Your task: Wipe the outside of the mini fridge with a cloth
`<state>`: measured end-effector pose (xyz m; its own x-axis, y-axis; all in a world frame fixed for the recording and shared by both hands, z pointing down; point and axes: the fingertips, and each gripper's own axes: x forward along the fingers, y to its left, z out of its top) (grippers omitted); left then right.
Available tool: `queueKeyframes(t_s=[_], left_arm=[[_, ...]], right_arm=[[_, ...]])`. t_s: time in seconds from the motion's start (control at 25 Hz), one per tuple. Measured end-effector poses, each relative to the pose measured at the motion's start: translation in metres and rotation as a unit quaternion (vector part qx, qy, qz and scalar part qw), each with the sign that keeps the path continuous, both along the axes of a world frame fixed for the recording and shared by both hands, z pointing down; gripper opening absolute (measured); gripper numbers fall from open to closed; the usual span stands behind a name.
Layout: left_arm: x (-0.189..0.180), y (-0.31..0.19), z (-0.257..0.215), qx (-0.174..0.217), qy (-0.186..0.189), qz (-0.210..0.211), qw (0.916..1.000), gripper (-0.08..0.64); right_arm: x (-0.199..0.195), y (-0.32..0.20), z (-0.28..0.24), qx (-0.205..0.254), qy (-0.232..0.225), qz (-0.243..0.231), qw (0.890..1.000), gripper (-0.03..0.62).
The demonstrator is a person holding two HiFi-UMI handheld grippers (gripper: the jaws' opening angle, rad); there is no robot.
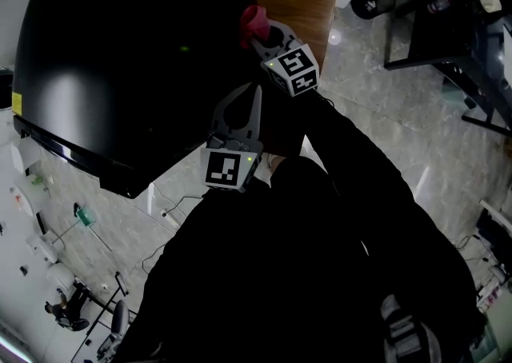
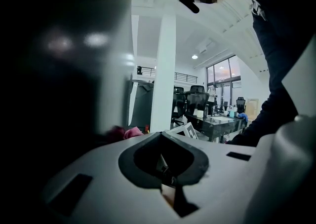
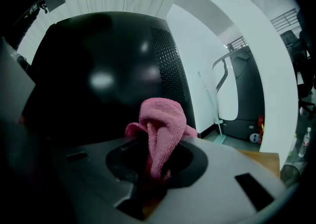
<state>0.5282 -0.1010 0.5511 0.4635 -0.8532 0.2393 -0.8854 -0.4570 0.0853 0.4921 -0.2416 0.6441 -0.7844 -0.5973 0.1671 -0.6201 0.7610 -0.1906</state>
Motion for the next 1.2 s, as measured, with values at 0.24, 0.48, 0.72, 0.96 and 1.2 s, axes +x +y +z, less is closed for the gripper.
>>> queueKeyframes(t_s=[0.24, 0.48, 0.72, 0.96, 1.2], left_arm=[[0.011, -0.009, -0.004, 0.009, 0.005, 0.012, 0.9999, 0.002], [0.013, 0.015, -0.016, 0.002, 0.007, 0.033, 0.9994, 0.002], [0.007, 0.055, -0.05, 0.017, 0.018, 0.076, 0.9968, 0.002], [-0.022, 0.121, -0.085, 0.023, 0.063, 0.121, 0.9904, 0.002], [-0.103, 0.2, -0.114, 0.01, 0.099, 0.129, 0.9866, 0.002]], right_arm=[[0.006, -0.029, 0.007, -0.002, 0.012, 0.017, 1.0, 0.086], [0.014, -0.056, 0.008, 0.012, 0.04, 0.036, 0.998, 0.086], [0.033, 0.004, -0.06, 0.052, 0.022, 0.035, 0.998, 0.087], [0.05, 0.136, -0.131, 0.068, 0.014, 0.02, 0.997, 0.087], [-0.015, 0.269, -0.187, 0.047, -0.003, -0.04, 0.998, 0.087]])
